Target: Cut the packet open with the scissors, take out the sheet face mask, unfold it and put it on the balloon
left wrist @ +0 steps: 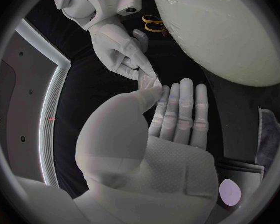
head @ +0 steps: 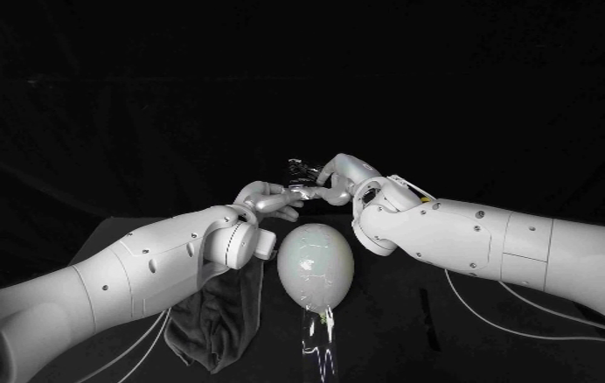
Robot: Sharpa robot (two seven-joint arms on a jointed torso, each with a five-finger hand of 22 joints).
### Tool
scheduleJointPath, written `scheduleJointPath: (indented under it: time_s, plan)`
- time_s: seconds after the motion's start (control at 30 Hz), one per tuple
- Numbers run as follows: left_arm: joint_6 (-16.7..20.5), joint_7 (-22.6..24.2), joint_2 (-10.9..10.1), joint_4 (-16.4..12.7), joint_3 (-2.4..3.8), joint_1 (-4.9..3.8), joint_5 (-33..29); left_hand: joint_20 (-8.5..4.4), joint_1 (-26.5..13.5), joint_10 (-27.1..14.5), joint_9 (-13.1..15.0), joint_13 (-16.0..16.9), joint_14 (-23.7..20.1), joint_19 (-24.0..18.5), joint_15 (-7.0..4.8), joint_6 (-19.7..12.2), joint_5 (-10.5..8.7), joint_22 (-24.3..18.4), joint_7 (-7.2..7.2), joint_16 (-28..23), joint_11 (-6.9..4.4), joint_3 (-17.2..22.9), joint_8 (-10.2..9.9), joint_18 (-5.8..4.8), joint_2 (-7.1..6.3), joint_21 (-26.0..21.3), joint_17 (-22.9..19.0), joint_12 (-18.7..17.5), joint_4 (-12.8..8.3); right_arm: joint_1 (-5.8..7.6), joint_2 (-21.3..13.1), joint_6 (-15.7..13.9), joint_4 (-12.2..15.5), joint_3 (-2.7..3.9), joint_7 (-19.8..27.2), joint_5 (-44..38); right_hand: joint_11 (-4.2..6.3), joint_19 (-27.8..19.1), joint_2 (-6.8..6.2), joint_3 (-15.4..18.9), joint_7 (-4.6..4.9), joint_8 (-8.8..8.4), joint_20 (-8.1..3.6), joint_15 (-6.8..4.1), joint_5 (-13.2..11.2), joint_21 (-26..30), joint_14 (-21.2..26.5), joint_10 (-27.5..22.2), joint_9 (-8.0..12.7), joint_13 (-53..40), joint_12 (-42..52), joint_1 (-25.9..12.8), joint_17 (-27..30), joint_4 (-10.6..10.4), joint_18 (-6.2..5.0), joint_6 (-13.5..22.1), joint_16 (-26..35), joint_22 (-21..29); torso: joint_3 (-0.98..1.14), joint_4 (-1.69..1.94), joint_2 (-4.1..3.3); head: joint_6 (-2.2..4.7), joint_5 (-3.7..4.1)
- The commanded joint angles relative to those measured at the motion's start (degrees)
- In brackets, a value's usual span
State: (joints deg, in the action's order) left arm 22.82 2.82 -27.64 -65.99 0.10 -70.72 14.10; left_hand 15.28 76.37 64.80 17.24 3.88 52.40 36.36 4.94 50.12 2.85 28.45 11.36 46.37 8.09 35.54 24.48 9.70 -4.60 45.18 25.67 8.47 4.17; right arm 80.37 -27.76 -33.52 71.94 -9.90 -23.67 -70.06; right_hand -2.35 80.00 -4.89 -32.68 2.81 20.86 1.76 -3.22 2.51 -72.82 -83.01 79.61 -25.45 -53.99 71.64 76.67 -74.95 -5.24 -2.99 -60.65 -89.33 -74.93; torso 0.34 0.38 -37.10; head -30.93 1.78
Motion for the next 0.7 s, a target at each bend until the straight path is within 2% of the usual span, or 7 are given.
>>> scheduleJointPath:
  time_s: [0.03, 0.17, 0.37, 0.6, 0.7]
  plan:
    - [0.01, 0.92, 0.19, -0.01, 0.06, -0.11, -0.61, 0.25, 0.48, 0.26, 0.11, 0.19, -0.38, 0.13, -0.22, 0.15, -0.09, -0.16, -0.39, 0.37, -0.51, -0.1, 0.02, 0.74, 0.53, -0.39, 0.09, 0.44, -0.4, 0.04, 0.09, 0.18, 0.17, 0.03, 0.37, -0.46, 3.81, 0.19, 0.37, -0.35, -0.05, 4.25, -0.05, -1.49, 0.29, -0.32, -6.67, 10.39, -4.98, -36.01, 18.36, 0.0, -13.46, 0.11, -1.15, -0.35, -0.18, -2.47, -0.01, -0.02, 0.02, 0.0, 0.0]
    - [-0.15, 1.09, 0.24, 0.04, 0.06, -0.11, -0.59, -0.02, 2.26, 2.67, 0.73, 0.59, 0.07, 0.82, -0.96, 1.96, -0.1, 0.0, -1.49, 0.63, -1.54, 0.26, 1.35, 0.85, 1.7, 0.1, 0.08, 1.72, -1.73, 0.04, 0.07, 0.21, 0.19, 0.03, 0.37, -0.44, 3.81, 0.19, 0.37, -0.35, -0.05, 4.25, -0.05, -1.49, 0.29, -0.32, -6.67, 10.39, -4.98, -36.01, 18.36, 0.0, -13.46, 0.11, -1.15, -0.35, -0.18, -2.47, -0.01, -0.03, 0.02, 0.01, 0.01]
    - [0.28, 1.77, 0.26, 0.06, 0.06, -0.11, -0.76, -0.47, 2.36, 4.33, 1.1, 0.62, 0.82, 1.27, -1.57, 2.97, -0.1, 0.43, -2.26, 0.88, -2.26, 0.36, 2.09, 0.81, 2.5, 0.95, -0.01, 2.2, -1.8, 0.04, -0.03, 0.77, 0.33, 0.03, 0.44, -0.26, 3.81, 0.19, 0.37, -0.35, -0.05, 4.25, -0.05, -1.49, 0.29, -0.32, -6.67, 10.39, -4.98, -36.01, 18.36, 0.0, -13.46, 0.11, -1.15, -0.35, -0.18, -2.47, -0.01, -0.02, 0.0, -0.05, 0.03]
    - [1.73, 3.19, 0.24, 0.08, 0.06, -0.11, -1.3, -1.18, 1.95, 5.81, 1.33, 0.48, 1.75, 1.4, -2.19, 4.05, -0.11, 1.33, -2.77, 1.38, -2.83, 1.92, 2.57, 0.74, 2.1, 2.48, -0.04, 2.32, -2.64, 0.14, -0.35, 1.45, 0.37, 0.03, 1.35, 0.93, 3.78, -0.31, 0.27, -0.58, 0.0, 4.3, -0.05, -1.48, 0.28, 0.55, -6.54, 10.26, -4.98, -35.77, 17.98, -0.53, -12.83, 0.09, -1.35, -0.17, 0.01, -1.87, -0.02, -0.04, 0.06, 0.0, -0.04]
    - [2.19, 3.59, 0.23, 0.08, 0.06, -0.11, -1.43, -1.36, 1.64, 6.3, 1.4, 0.46, 2.08, 1.37, -2.34, 4.4, -0.11, 1.71, -2.88, 1.58, -2.98, 2.48, 2.7, 0.72, 1.87, 3.08, -0.03, 2.37, -2.97, 0.18, -0.44, 1.61, 0.21, 0.02, 3.06, 2.15, 3.22, -2.39, -0.49, -0.86, 0.69, 3.25, 0.15, -1.11, 0.21, 3.95, -6.03, 7.97, -4.61, -31.94, 11.76, -1.61, -10.56, 0.08, -2.07, 2.36, 0.77, 0.46, -0.02, -0.02, 0.03, 0.04, -0.07]
